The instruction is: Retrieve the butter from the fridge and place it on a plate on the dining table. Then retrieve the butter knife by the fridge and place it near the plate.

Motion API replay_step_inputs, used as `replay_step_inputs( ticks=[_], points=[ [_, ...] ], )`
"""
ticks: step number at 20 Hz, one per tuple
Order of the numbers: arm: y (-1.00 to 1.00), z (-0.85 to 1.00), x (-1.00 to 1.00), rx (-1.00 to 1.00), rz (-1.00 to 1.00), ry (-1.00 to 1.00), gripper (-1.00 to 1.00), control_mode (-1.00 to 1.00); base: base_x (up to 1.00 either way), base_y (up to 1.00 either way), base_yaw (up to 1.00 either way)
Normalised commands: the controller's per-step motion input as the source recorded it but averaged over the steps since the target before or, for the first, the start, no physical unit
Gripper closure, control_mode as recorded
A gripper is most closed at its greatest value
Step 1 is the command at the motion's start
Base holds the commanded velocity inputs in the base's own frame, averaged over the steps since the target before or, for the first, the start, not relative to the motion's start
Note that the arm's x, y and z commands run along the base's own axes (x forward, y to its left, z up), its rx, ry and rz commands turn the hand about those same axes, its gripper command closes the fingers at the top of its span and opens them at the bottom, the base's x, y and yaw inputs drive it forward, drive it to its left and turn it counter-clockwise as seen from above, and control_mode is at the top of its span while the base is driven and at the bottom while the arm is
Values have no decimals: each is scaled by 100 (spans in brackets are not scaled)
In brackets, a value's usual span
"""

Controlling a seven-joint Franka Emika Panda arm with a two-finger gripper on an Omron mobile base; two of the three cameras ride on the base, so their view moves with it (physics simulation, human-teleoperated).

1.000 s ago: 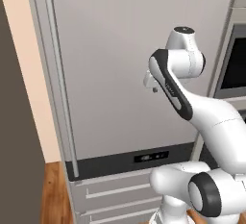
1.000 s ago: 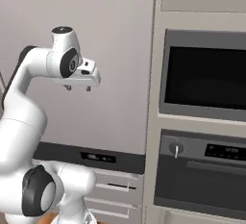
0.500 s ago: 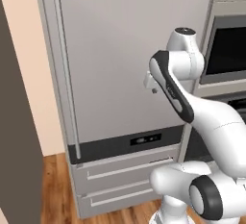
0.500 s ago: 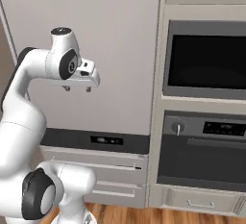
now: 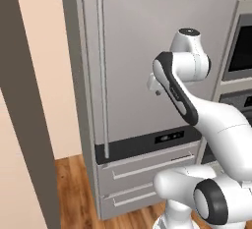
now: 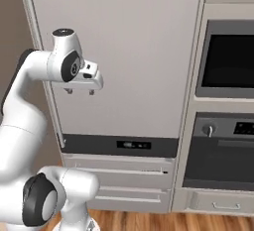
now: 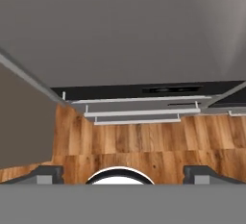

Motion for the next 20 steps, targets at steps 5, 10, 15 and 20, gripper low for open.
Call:
replay_step_inputs(
  ticks=[5,10,15,20],
  points=[
    [0,0,0,0,0,0,-100,100,-13,49,-16],
    [0,0,0,0,0,0,-100,100,-8,40,-25],
    [0,0,0,0,0,0,-100,100,-27,46,-29],
    [0,0,0,0,0,0,-100,100,-27,48,-26]
  ],
)
